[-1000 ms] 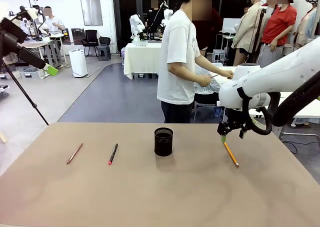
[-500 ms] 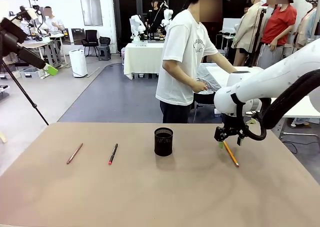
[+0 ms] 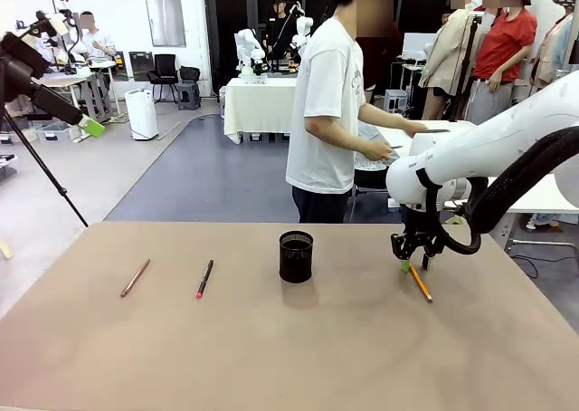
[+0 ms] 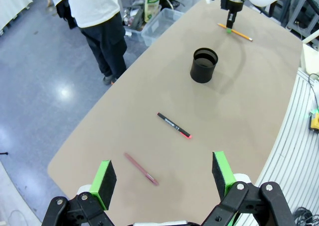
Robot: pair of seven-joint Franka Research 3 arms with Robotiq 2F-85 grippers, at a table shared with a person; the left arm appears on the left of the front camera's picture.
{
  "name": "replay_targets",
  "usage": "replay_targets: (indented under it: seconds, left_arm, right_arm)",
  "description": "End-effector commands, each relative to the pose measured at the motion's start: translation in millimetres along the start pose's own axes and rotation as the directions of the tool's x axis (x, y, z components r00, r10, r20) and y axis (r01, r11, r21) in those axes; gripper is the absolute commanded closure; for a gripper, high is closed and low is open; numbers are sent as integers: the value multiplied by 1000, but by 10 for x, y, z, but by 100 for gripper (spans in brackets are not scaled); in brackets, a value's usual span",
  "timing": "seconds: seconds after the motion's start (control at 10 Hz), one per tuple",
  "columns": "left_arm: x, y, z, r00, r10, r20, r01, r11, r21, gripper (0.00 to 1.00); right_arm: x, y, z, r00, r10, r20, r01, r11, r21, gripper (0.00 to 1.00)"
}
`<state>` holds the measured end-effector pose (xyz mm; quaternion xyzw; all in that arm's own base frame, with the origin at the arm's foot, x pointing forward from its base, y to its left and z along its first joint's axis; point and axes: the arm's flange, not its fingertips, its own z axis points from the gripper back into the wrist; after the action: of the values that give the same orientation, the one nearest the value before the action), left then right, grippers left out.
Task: Place the pens into the pen holder.
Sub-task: Pick up a writing instrument from the table and place it into the Pen holder.
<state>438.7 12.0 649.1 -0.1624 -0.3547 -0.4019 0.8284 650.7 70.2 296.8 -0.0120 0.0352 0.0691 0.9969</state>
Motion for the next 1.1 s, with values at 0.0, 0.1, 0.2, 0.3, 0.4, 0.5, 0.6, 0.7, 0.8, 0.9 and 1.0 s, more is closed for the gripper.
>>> replay_targets:
  seconds: [0.0, 0.1, 0.2, 0.3, 0.4, 0.5, 0.6, 0.7, 0.8, 0.9, 1.0]
  left_arm:
    - [2, -1, 4, 1000, -2, 7, 2, 1000, 3, 0]
    - [2, -1, 4, 1000, -2, 7, 2, 1000, 3, 0]
    - [2, -1, 4, 1000, -2, 7, 2, 1000, 3, 0]
    - [2, -1, 4, 1000, -2, 7, 2, 1000, 3, 0]
    - [2, -1, 4, 1000, -2, 7, 2, 1000, 3, 0]
    - [2, -1, 4, 1000, -2, 7, 2, 1000, 3, 0]
    - [2, -1, 4, 1000, -2, 7, 2, 1000, 3, 0]
    - [2, -1, 4, 1000, -2, 7, 2, 1000, 3, 0]
    - [2, -1, 4, 1000, -2, 7, 2, 1000, 3, 0]
    - [2, -1, 4, 1000, -2, 7, 2, 1000, 3, 0]
    - [2, -1, 4, 1000, -2, 7, 2, 1000, 3, 0]
  right_arm:
    - [76, 40, 5, 999, -39, -21, 39, 999, -7, 100]
    - [76, 48, -4, 999, -44, -21, 44, 999, -2, 100]
    - [76, 61, -14, 999, -31, -18, 31, 1000, 5, 100]
    - [66, 75, -29, 1000, -24, -10, 24, 999, 29, 100]
    - [46, 81, -69, 1000, -8, -1, 8, 998, 65, 100]
    - [23, 86, -103, 1000, -4, 10, 3, 996, 94, 100]
    - [4, 81, -95, 1000, 4, 18, -6, 992, 129, 100]
    - [-15, 73, -4, 999, 20, 51, -29, 984, 175, 100]
    - [-51, 118, 179, 987, 84, 140, -117, 962, 246, 100]
    - [-60, 205, 381, 964, 142, 223, -209, 926, 315, 100]
    - [-26, 293, 569, 950, 177, 257, -267, 887, 376, 100]
